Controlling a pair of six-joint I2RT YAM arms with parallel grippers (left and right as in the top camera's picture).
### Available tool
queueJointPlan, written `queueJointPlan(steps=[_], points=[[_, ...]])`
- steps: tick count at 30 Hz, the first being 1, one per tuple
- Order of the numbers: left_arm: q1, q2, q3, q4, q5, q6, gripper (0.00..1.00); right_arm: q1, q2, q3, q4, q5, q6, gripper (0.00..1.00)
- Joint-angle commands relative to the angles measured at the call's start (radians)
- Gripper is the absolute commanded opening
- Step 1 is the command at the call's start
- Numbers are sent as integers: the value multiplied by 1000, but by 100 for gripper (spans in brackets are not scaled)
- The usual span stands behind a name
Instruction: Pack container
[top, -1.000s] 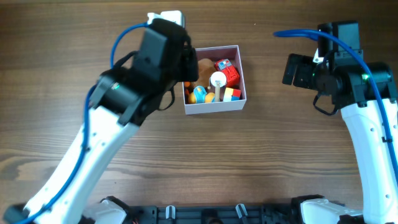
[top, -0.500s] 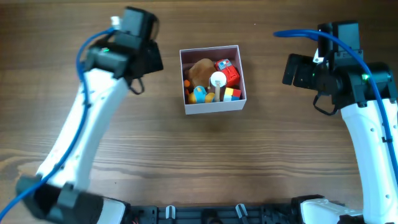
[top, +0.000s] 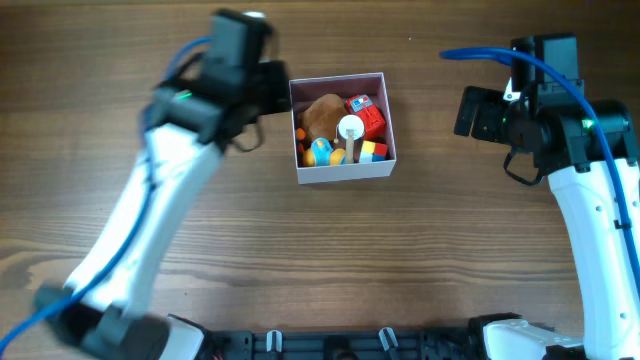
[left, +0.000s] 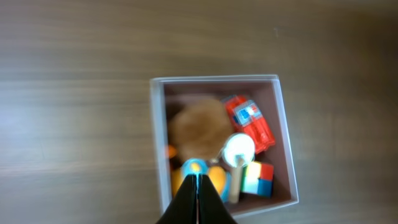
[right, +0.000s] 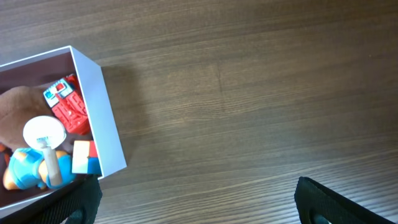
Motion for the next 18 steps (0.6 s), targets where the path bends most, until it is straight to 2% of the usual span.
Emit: queueJointPlan(steps=[1,8,12,18], points=[[-123,176,-9,94,56,173,4,-4,5,-3,3,18,14,100],[-192,383,-9,188,43,187,4,-4,5,-3,3,18,14,100],[-192,397,-9,233,52,228,4,-4,5,-3,3,18,15,100],[-192,435,-9,207,51,228,4,-4,5,-3,3,18,14,100]])
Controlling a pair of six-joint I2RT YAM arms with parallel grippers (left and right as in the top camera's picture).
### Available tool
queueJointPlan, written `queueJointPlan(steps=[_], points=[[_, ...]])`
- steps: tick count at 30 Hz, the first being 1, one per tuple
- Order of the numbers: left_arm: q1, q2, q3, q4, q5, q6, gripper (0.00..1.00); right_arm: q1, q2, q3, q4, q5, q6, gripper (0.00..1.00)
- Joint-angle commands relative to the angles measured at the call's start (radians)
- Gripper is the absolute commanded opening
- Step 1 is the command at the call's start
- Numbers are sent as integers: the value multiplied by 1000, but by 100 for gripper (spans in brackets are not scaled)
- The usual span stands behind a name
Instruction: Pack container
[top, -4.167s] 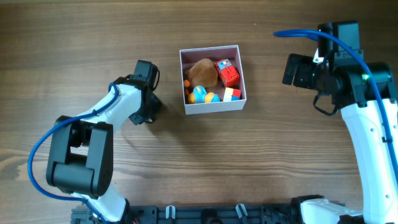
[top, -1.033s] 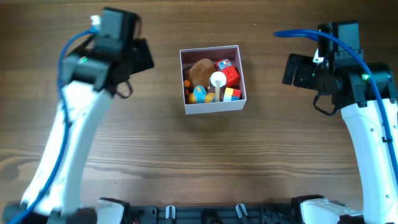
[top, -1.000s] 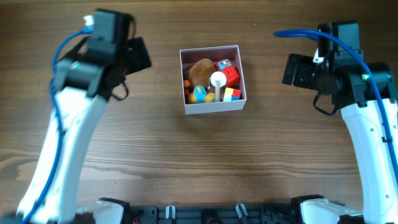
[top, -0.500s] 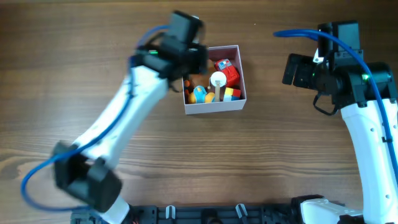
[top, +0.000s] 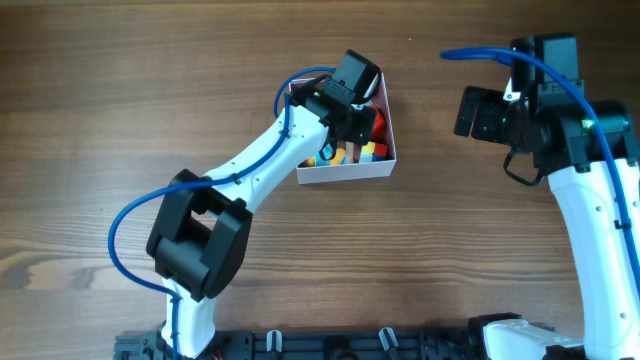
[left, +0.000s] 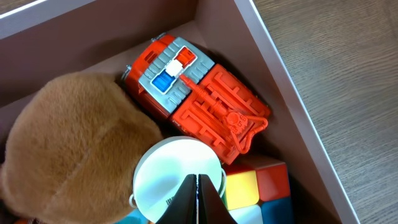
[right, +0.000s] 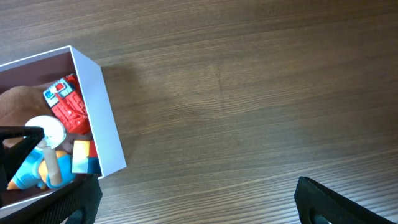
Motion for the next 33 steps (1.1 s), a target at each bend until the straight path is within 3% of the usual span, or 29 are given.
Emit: queueJointPlan(steps=[1,10,17,20,24,25,33], points=[[0,45,-1,-36,15,27,4,-4,5,-3,3,18,14,100],[1,67,10,-78,-15,27,4,-4,5,-3,3,18,14,100],[3,-214,92,-181,-135,27,8,-4,5,-3,3,18,14,99],[23,-334,92,-265,-193,26,24,-4,5,-3,3,18,14,100],[113,-475,92,-430,-272,-6,89,-4,5,-3,3,18,14,100],[173,-514,92,-489,-299,-52,100,-4,5,-3,3,18,14,100],[441,-556,92,-592,-295,-109,100,-4,5,-3,3,18,14,100]])
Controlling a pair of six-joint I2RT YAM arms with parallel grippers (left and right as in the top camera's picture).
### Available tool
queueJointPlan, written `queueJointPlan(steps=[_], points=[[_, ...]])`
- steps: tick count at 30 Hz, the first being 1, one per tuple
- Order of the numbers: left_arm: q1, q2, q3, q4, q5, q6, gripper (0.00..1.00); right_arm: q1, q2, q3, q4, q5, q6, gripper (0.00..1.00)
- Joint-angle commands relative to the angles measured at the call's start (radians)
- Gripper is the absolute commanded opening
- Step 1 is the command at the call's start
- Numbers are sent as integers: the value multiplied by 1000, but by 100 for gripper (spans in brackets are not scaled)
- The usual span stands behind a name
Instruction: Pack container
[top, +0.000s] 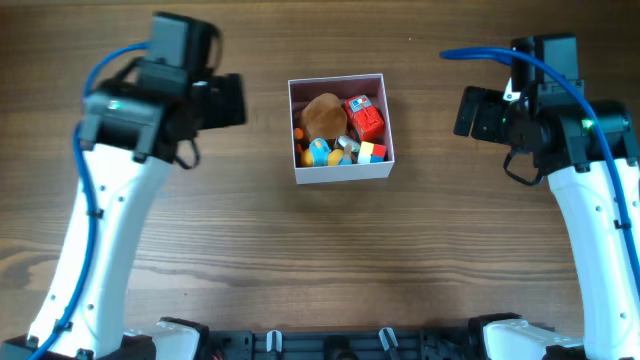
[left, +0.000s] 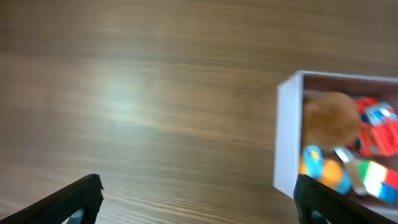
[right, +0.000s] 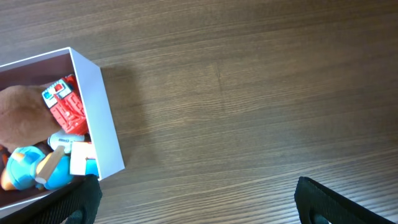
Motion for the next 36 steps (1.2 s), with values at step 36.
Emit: queueJointPlan(steps=[36], points=[[87,-17,-2,-10,-12,-31,100,-171,-1209,-1024,532,-127,-195,100]])
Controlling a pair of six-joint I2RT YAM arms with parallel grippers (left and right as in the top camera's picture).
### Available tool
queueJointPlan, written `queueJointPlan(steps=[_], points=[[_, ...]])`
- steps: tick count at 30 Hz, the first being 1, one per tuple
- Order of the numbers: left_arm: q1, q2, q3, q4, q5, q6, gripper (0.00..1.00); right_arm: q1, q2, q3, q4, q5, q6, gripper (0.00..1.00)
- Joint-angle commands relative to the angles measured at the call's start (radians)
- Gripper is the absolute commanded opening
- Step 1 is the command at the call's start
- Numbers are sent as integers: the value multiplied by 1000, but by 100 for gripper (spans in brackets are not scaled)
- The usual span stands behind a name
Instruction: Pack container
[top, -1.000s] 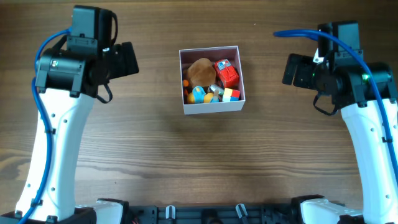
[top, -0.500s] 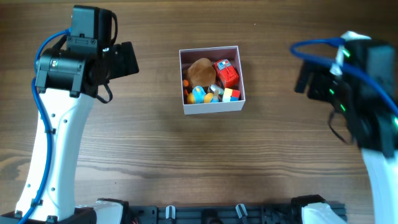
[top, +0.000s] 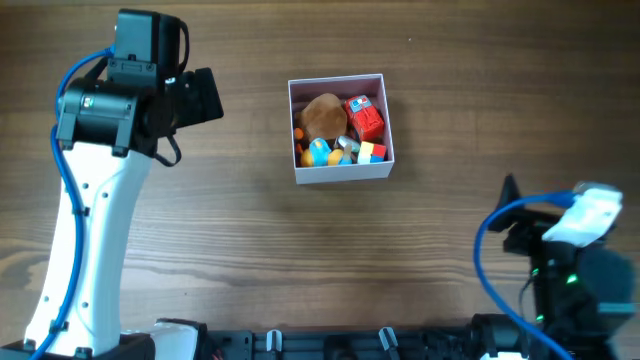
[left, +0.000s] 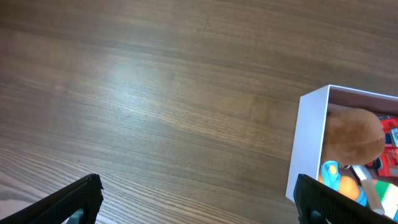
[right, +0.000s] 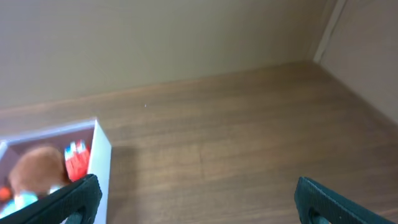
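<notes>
The white box (top: 343, 173) stands at the table's back centre. Packed in it are a brown plush (top: 323, 114), a red toy truck (top: 364, 117), a colour cube (top: 372, 151) and a blue and orange toy (top: 320, 152). In the left wrist view my left gripper (left: 199, 202) is open and empty over bare wood, with the box (left: 308, 146) to its right. My right gripper (right: 199, 199) is also open and empty, low at the front right, and sees the box (right: 101, 155) at its left edge.
The wooden table (top: 450, 230) bears nothing but the box. The left arm (top: 95, 190) runs up the left side. The right arm (top: 565, 255) is folded at the front right corner. A beige wall (right: 186, 43) bounds the table's far side.
My right arm was at the back right beside the box and is now folded low at the front right corner. The left gripper is a little further left. The box's contents look unchanged.
My left gripper was shut just left of the box, where a white disc on a stick lay on top of the toys. Then it was shut down on that disc. Later it stood open at the left, the disc sunk lower. Now both arms are drawn back.
</notes>
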Motion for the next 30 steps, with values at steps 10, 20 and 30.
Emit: queueJointPlan(steps=[10,20,30], points=[[5,-16,-1,1,-9,-9,100,-5,-295,-401,45,-58,48,100],[5,-16,-1,1,-9,-9,100,-5,-299,-490,51,-60,92,100],[5,-16,-1,1,-9,-9,100,-5,-299,-490,52,-73,91,100]])
